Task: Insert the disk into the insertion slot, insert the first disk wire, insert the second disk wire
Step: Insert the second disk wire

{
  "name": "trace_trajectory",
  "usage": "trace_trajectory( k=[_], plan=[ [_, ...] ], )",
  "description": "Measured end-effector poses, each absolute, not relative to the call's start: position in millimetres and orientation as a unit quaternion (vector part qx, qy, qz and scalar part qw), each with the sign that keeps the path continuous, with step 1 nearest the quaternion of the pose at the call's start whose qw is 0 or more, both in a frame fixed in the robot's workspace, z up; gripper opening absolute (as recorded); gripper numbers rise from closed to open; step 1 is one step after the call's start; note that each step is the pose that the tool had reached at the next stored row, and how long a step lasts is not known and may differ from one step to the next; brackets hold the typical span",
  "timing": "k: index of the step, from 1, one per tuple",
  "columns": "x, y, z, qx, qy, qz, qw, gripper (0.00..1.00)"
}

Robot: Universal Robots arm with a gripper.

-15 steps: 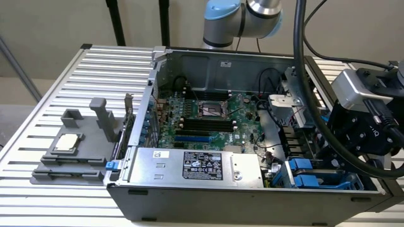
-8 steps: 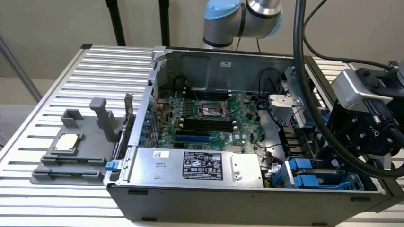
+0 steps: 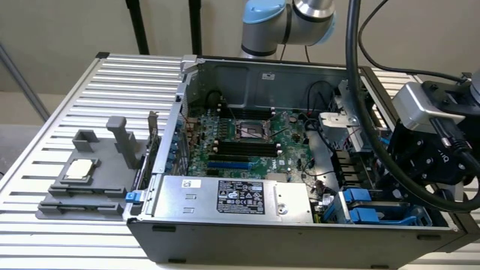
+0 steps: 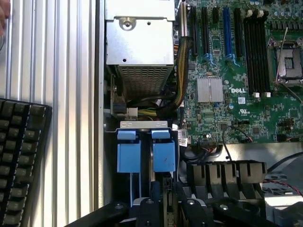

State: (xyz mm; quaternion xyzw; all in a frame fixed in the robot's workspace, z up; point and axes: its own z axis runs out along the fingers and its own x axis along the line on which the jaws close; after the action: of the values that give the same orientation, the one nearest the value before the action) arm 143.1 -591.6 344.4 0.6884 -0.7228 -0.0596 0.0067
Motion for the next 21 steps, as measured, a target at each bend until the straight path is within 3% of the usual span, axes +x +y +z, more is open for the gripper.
trace_trajectory(
  k=[5,12,21],
  plan=[
    [129.4,-591.7,350.6,0.689,-0.723,-0.057,0.004,0.25],
    [126.3,-583.7,382.8,0.689,-0.723,-0.056,0.005,0.25],
    [141.6,-565.9,384.7,0.689,-0.723,-0.049,0.01,0.25]
  ],
)
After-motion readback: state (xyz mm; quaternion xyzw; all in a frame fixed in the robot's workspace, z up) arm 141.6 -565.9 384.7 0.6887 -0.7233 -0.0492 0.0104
